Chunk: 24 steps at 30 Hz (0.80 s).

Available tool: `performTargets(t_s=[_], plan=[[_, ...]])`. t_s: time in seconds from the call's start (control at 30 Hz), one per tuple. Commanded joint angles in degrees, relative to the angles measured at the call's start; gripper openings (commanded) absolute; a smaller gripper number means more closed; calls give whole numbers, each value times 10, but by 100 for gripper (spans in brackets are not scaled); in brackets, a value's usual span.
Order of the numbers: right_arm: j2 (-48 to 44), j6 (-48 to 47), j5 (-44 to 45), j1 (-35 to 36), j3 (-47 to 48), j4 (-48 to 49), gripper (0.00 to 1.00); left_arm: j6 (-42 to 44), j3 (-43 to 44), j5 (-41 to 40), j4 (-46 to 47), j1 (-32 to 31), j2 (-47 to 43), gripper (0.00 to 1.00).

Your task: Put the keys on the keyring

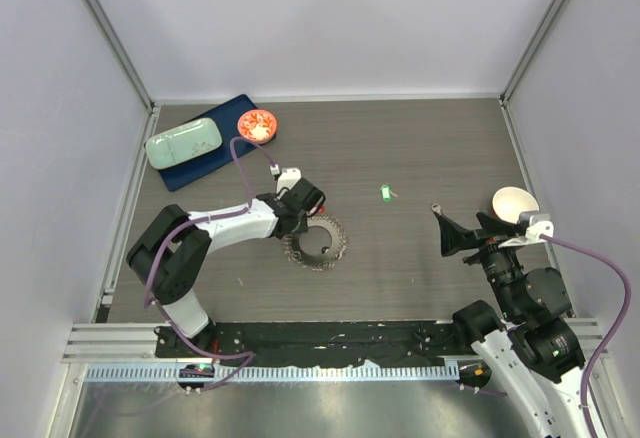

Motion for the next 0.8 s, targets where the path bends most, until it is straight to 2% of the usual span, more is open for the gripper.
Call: performTargets(t_s=[0.0,0.17,0.33,0.4,0.5,0.53,0.57,0.63,0.77], plan=[[10,-8,-15,2,1,19,100,-18,-6,12,14,2,-25,46],[25,-16,-67,3,8,24,100,-24,-28,0,-7,2,-102,57],[95,-8,-115,2,29,29,100,-14,-43,-24,-41,2,-203,62],[125,8,-123,3,36,37,100,-8,-46,-31,-68,3,-254,68],[210,29,-198,3,45,62,100,7,-33,-40,-130,6,-309,73],[248,29,-218,3,46,72,100,11,-17,-49,-175,6,-320,74],[273,28,-239,3,45,81,100,16,-7,-54,-198,7,-334,78],[315,25,-256,3,45,111,100,37,10,-67,-246,7,-373,79],[451,27,-302,7,34,208,100,73,9,-84,-278,8,-443,89]])
